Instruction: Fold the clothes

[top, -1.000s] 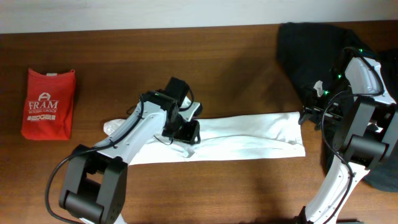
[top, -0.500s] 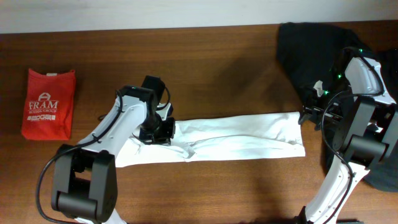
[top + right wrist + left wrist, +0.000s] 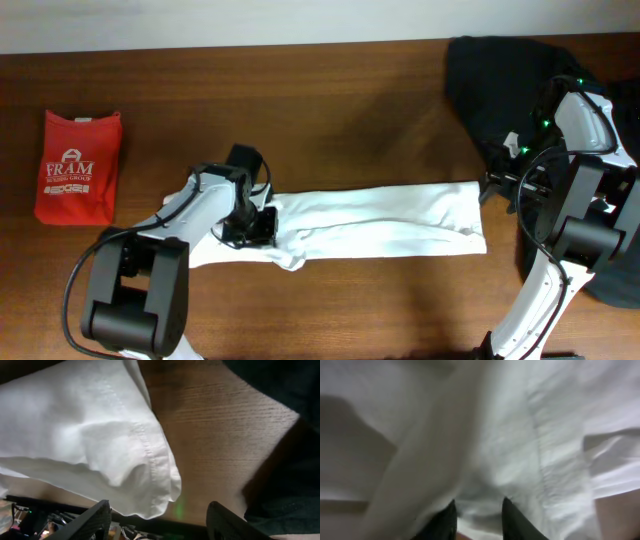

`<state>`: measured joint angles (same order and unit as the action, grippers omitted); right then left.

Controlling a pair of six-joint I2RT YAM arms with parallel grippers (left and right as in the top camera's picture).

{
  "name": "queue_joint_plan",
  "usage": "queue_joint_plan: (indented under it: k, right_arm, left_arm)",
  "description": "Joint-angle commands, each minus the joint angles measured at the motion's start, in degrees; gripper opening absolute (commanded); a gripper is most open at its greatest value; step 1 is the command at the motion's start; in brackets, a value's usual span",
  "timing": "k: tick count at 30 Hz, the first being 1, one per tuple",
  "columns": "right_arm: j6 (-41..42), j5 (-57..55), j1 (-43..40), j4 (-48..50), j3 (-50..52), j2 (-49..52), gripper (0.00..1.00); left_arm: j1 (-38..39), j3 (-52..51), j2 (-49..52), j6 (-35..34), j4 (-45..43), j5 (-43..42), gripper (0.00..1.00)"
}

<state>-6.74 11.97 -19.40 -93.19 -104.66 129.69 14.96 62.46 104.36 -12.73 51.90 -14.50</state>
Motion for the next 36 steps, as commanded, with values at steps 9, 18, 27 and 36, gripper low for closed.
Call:
queue_joint_plan:
  k: [9,18,27,36]
  right_arm:
    - [-9.60,4.33,0.26,4.02,6.47,-2.25,0.71]
    - [-10.86,5.53,0.94,12.81,16.81,-2.25,0.72]
    - [-10.78,5.60,6.21,15.13,20.76,-2.25,0.50]
    - [-4.31,-1.46,6.10,18.91,17.16,-2.25,0.04]
  left_arm:
    - [-6.32,19.96,-5.18,3.39,10.97,0.83,0.45]
    - [-17.55,21.18,-8.17,3.39,12.48,0.81,0.47]
    - [-20.50,21.18,-8.17,3.41,12.70,0.83,0.49]
    - [-20.61,21.18,-8.17,3.41,12.68,0.83,0.49]
